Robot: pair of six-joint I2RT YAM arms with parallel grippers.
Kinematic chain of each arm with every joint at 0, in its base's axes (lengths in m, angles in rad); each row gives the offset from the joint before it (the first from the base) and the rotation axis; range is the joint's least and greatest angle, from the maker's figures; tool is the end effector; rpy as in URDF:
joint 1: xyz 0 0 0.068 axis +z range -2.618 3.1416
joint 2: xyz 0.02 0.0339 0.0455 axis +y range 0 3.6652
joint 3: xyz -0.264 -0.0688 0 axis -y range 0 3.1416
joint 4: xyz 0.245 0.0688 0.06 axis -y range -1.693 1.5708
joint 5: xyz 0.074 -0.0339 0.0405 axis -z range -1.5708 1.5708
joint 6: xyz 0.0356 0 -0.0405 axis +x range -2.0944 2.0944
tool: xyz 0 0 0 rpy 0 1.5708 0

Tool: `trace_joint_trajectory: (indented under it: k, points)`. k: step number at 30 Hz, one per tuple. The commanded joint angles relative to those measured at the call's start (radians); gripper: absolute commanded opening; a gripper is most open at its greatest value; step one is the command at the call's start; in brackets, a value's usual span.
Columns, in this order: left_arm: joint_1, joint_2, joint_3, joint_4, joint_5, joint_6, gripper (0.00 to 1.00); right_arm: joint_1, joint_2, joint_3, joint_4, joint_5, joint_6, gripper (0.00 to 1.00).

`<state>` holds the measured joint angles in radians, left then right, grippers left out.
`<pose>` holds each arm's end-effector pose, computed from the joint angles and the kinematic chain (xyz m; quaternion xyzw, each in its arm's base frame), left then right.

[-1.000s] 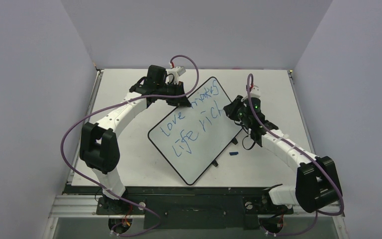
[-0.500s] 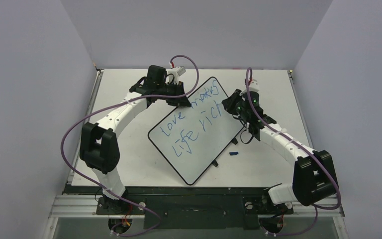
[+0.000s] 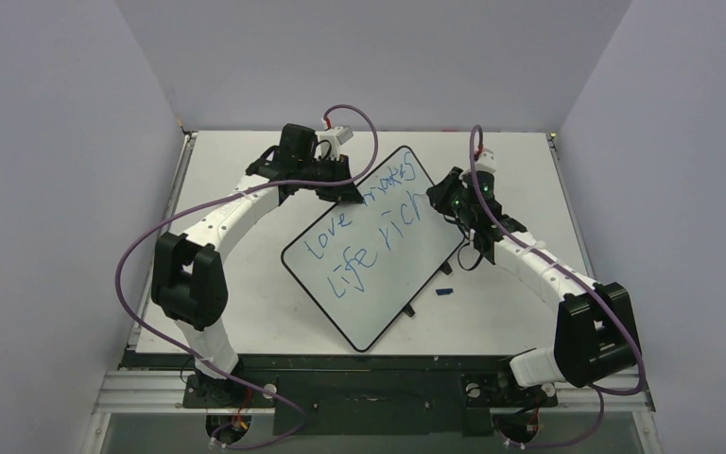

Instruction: Write a sentence on the whiteboard

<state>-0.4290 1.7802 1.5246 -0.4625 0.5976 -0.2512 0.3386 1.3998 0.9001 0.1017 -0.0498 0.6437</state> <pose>0.3599 -0.1867 0.2998 0.1985 0.8559 -0.3845 0.2832 0.3011 0.1079 0.2665 0.1129 0.8251 0.2792 0.4780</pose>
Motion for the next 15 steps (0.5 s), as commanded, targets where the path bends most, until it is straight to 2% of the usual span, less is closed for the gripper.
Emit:
trace_joint_trajectory:
  k: [1,15]
  points:
    - [-0.059,0.008,-0.019,-0.088,-0.021,0.096,0.00,-0.009,-0.006,-0.018,-0.015,0.023,-0.009,0.00]
    - [-0.063,0.001,-0.021,-0.088,-0.021,0.095,0.00,-0.008,-0.089,-0.133,-0.034,0.027,-0.025,0.00]
